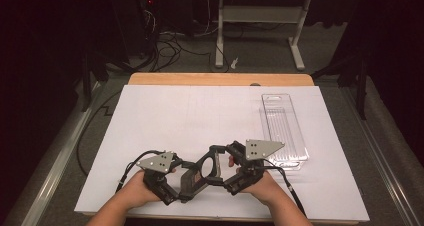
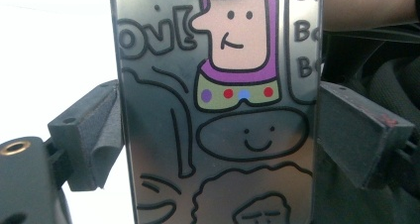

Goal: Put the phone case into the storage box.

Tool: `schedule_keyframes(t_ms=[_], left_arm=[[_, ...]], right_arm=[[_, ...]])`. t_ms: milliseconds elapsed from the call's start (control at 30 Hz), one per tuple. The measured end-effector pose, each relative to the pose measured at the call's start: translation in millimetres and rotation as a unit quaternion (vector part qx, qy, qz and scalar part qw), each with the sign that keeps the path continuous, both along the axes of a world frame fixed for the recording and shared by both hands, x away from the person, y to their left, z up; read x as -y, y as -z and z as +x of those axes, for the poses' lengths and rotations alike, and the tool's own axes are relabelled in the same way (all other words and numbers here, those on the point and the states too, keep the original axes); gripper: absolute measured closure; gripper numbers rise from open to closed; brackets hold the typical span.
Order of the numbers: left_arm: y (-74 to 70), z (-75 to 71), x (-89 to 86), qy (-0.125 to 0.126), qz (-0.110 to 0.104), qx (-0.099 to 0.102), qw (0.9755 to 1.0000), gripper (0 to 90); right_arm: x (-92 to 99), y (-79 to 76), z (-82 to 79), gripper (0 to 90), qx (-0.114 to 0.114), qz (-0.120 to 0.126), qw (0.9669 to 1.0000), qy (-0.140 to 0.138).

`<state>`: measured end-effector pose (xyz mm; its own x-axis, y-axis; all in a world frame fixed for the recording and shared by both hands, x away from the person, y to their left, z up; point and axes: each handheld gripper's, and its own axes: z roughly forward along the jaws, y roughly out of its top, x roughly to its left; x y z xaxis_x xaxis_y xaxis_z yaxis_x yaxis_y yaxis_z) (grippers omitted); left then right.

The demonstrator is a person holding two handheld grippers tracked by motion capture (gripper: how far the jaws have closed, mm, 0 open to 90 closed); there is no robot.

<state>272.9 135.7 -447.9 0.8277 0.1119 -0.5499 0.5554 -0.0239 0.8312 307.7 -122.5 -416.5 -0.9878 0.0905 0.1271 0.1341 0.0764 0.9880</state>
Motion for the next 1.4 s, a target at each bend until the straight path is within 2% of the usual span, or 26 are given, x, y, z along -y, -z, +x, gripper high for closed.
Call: schedule_keyframes(t_ms=[467,933,1100,1400], left_arm=[[0.9,0.4,0.4,-0.007,0.005,0.007,0.9999,12.7],[1.3,0.7,0.7,-0.011,0.005,0.002,0.9999,12.4],[1.7,2.4,2.3,-0.019,0.004,-0.007,0.9998,11.9],[1.1,5.7,3.7,-0.038,0.003,-0.016,0.9991,0.5]], right_arm=[[0.2,-0.3,-0.7,14.0,-0.011,-0.005,0.9999,0.008],[-0.2,0.3,-0.4,14.4,-0.017,-0.004,0.9998,0.01],[0.0,0.4,-0.5,14.6,-0.015,-0.006,0.9998,0.015],[0.8,-0.2,-0.4,14.7,-0.015,-0.003,0.9997,0.017]])
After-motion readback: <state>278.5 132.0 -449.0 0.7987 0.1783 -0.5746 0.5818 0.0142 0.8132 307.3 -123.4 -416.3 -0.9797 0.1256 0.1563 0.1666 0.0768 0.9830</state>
